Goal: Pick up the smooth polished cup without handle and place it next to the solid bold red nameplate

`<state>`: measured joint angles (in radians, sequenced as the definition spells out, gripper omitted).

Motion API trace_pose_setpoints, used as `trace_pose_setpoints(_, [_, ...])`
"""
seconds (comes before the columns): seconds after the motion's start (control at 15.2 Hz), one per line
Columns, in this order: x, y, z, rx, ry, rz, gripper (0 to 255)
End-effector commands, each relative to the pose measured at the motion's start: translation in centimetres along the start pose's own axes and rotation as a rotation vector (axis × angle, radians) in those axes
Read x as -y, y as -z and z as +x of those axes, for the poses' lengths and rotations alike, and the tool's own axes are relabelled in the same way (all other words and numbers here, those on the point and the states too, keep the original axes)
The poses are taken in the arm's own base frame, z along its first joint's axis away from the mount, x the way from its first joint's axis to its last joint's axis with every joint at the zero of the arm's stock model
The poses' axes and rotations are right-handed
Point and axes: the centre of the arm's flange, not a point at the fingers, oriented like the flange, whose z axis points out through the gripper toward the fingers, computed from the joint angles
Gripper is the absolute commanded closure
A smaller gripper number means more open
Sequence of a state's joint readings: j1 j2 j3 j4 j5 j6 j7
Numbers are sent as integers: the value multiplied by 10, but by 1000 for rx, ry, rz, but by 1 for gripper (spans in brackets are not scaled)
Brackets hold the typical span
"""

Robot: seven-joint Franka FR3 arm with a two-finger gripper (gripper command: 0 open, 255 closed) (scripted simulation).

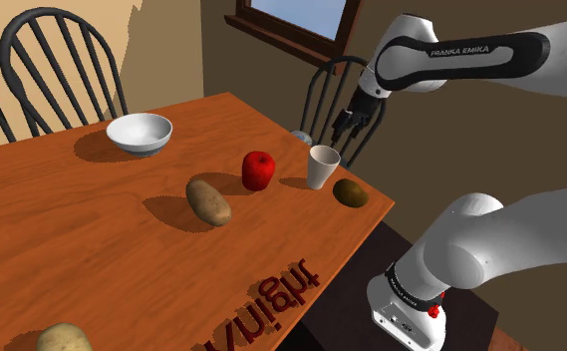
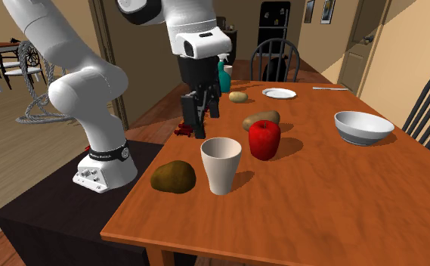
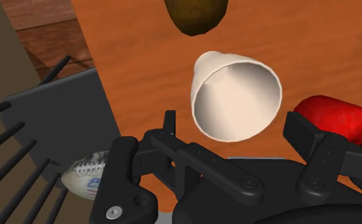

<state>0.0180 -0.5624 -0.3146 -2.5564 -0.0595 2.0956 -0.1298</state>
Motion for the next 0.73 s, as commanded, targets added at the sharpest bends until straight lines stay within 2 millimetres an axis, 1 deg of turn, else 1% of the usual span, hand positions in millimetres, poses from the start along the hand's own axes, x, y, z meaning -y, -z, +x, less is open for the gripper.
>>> trace_pose_setpoints(0.0, [-13, -22, 8, 8, 2, 14, 0])
trace_pose_setpoints(0.2, [-30, -59, 15, 23, 4, 37, 0])
trace_pose_setpoints(0.66, [-29, -96, 15, 23, 4, 37, 0])
